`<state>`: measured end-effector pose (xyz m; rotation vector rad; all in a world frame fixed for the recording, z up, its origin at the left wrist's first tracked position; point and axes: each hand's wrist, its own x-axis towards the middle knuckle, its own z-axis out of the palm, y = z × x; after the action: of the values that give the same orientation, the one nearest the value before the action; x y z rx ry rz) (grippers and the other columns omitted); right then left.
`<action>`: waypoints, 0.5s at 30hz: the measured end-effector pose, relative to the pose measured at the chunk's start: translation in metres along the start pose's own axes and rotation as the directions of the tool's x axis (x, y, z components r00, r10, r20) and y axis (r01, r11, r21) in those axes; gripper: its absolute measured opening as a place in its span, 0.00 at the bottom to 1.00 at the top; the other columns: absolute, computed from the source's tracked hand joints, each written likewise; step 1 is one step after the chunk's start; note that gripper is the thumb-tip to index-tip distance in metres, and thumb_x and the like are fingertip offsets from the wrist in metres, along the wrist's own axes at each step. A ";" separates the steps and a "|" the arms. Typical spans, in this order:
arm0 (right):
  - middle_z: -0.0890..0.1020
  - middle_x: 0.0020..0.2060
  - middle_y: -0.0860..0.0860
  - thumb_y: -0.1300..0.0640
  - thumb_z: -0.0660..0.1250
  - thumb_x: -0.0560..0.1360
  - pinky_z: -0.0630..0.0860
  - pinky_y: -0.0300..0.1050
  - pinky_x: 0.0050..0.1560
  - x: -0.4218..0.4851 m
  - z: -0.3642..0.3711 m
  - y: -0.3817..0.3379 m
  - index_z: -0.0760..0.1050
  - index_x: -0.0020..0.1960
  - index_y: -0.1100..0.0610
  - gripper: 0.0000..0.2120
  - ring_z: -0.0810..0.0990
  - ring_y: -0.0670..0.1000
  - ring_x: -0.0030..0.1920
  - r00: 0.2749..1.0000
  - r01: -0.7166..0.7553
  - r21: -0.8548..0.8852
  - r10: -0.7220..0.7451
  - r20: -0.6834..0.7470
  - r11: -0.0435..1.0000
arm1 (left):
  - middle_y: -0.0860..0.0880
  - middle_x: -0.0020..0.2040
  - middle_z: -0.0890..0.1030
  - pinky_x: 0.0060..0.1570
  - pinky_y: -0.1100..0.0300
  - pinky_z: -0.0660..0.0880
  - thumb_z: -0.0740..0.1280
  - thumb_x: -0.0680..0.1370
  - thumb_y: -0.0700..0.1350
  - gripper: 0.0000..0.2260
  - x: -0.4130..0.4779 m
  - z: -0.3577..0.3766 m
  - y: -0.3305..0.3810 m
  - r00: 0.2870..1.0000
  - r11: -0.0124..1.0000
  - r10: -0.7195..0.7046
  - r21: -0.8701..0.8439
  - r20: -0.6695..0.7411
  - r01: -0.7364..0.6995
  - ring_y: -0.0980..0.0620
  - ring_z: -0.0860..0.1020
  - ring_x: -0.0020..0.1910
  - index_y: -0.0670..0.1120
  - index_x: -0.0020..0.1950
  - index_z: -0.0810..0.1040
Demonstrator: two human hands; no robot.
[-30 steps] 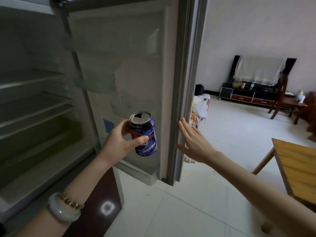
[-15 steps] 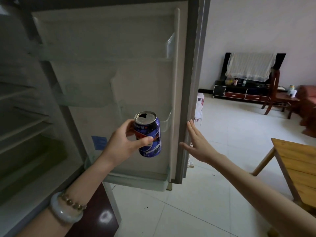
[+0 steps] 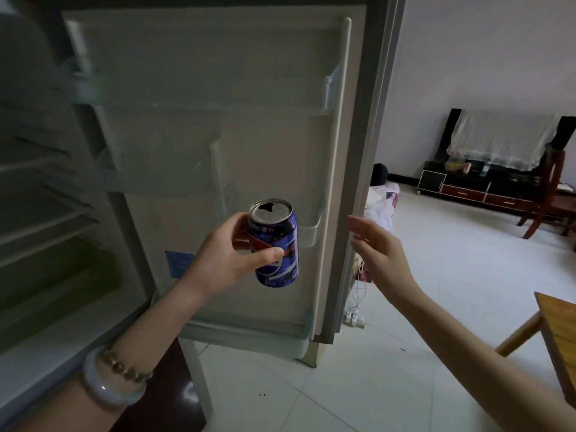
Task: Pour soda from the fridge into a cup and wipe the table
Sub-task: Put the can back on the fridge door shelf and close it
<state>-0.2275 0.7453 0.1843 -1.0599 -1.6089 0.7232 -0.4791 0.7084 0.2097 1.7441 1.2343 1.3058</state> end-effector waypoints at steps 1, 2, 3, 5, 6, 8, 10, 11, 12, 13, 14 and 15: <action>0.80 0.57 0.48 0.67 0.60 0.77 0.74 0.41 0.61 0.003 -0.002 -0.017 0.74 0.62 0.52 0.17 0.78 0.45 0.58 0.998 0.032 0.027 -0.033 0.062 0.999 | 0.52 0.51 0.83 0.55 0.55 0.77 0.76 0.56 0.58 0.31 0.003 -0.001 0.003 1.000 1.000 0.000 0.004 0.002 0.000 0.55 0.81 0.51 0.51 0.57 0.76; 0.82 0.54 0.47 0.66 0.60 0.77 0.75 0.39 0.60 0.007 -0.004 -0.035 0.76 0.59 0.50 0.16 0.80 0.44 0.56 0.987 0.053 0.039 -0.058 0.151 0.998 | 0.52 0.51 0.83 0.55 0.54 0.77 0.76 0.56 0.58 0.31 0.006 -0.002 0.008 1.000 1.000 0.002 0.019 0.003 -0.002 0.55 0.81 0.50 0.50 0.57 0.76; 0.82 0.53 0.46 0.65 0.61 0.77 0.75 0.38 0.58 0.012 -0.005 -0.051 0.76 0.57 0.49 0.15 0.80 0.43 0.55 0.967 0.057 0.046 -0.067 0.246 0.997 | 0.53 0.51 0.83 0.55 0.53 0.77 0.76 0.57 0.58 0.31 0.009 -0.004 0.013 1.000 0.999 0.004 0.043 0.003 -0.004 0.55 0.81 0.50 0.51 0.57 0.76; 0.82 0.54 0.48 0.65 0.61 0.77 0.76 0.39 0.58 0.023 -0.005 -0.075 0.76 0.58 0.51 0.14 0.81 0.45 0.55 0.915 0.019 0.070 -0.046 0.402 0.997 | 0.53 0.51 0.83 0.55 0.52 0.77 0.75 0.57 0.59 0.31 0.018 -0.010 0.024 1.000 0.998 0.011 0.067 -0.008 -0.010 0.56 0.81 0.51 0.51 0.57 0.76; 0.82 0.55 0.50 0.66 0.60 0.77 0.76 0.40 0.57 0.028 -0.004 -0.084 0.76 0.60 0.54 0.15 0.81 0.46 0.55 0.893 -0.006 0.089 -0.035 0.449 0.996 | 0.53 0.51 0.83 0.55 0.52 0.77 0.75 0.58 0.59 0.30 0.022 -0.012 0.030 1.000 0.997 0.018 0.078 -0.020 -0.017 0.56 0.81 0.51 0.52 0.57 0.76; 0.82 0.55 0.53 0.68 0.59 0.77 0.77 0.42 0.57 0.037 0.000 -0.093 0.75 0.62 0.59 0.15 0.81 0.48 0.55 0.884 -0.014 0.120 -0.044 0.465 0.993 | 0.54 0.50 0.83 0.54 0.53 0.77 0.75 0.57 0.60 0.28 0.034 -0.017 0.040 0.998 0.993 0.048 0.110 -0.050 -0.042 0.56 0.81 0.51 0.54 0.55 0.77; 0.81 0.56 0.55 0.68 0.59 0.77 0.76 0.44 0.59 0.047 0.006 -0.097 0.74 0.63 0.61 0.16 0.80 0.50 0.56 0.898 -0.001 0.147 -0.064 0.435 0.989 | 0.55 0.49 0.83 0.52 0.58 0.76 0.75 0.56 0.62 0.29 0.047 -0.021 0.044 0.994 0.987 0.068 0.153 -0.089 -0.054 0.59 0.80 0.50 0.54 0.54 0.77; 0.81 0.56 0.55 0.69 0.59 0.77 0.76 0.45 0.60 0.053 0.010 -0.098 0.74 0.63 0.60 0.16 0.80 0.50 0.56 0.905 0.001 0.158 -0.068 0.420 0.988 | 0.56 0.50 0.83 0.52 0.59 0.76 0.75 0.56 0.62 0.31 0.055 -0.022 0.045 0.992 0.983 0.068 0.176 -0.102 -0.049 0.60 0.80 0.50 0.53 0.56 0.77; 0.81 0.55 0.53 0.70 0.59 0.76 0.75 0.44 0.60 0.058 0.013 -0.097 0.74 0.63 0.59 0.17 0.80 0.48 0.56 0.908 0.004 0.163 -0.072 0.413 0.987 | 0.56 0.50 0.82 0.52 0.59 0.76 0.75 0.56 0.62 0.32 0.062 -0.022 0.044 0.992 0.980 0.064 0.195 -0.110 -0.041 0.60 0.80 0.50 0.52 0.57 0.76; 0.81 0.54 0.51 0.71 0.59 0.76 0.75 0.42 0.60 0.063 0.016 -0.095 0.74 0.62 0.58 0.18 0.80 0.46 0.55 0.907 0.007 0.164 -0.076 0.413 0.986 | 0.56 0.51 0.82 0.54 0.59 0.76 0.76 0.56 0.62 0.33 0.070 -0.023 0.042 0.992 0.977 0.055 0.213 -0.116 -0.029 0.60 0.80 0.51 0.51 0.58 0.76; 0.81 0.52 0.49 0.72 0.58 0.75 0.74 0.39 0.60 0.067 0.020 -0.093 0.73 0.61 0.57 0.19 0.80 0.42 0.54 0.907 0.019 0.154 -0.082 0.413 0.988 | 0.56 0.51 0.82 0.54 0.58 0.76 0.78 0.58 0.60 0.33 0.076 -0.022 0.039 0.992 0.972 0.050 0.232 -0.118 -0.021 0.60 0.80 0.51 0.51 0.59 0.76; 0.81 0.51 0.47 0.73 0.58 0.75 0.74 0.35 0.58 0.072 0.023 -0.089 0.73 0.61 0.56 0.20 0.79 0.40 0.52 0.909 0.033 0.133 -0.085 0.409 0.991 | 0.57 0.51 0.81 0.55 0.58 0.76 0.79 0.60 0.58 0.31 0.082 -0.022 0.035 0.992 0.967 0.047 0.253 -0.116 -0.016 0.60 0.80 0.51 0.51 0.59 0.76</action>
<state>-0.2805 0.7726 0.2848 -0.7969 -1.9173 1.0446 -0.4832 0.7707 0.2770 1.8880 1.5029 1.3380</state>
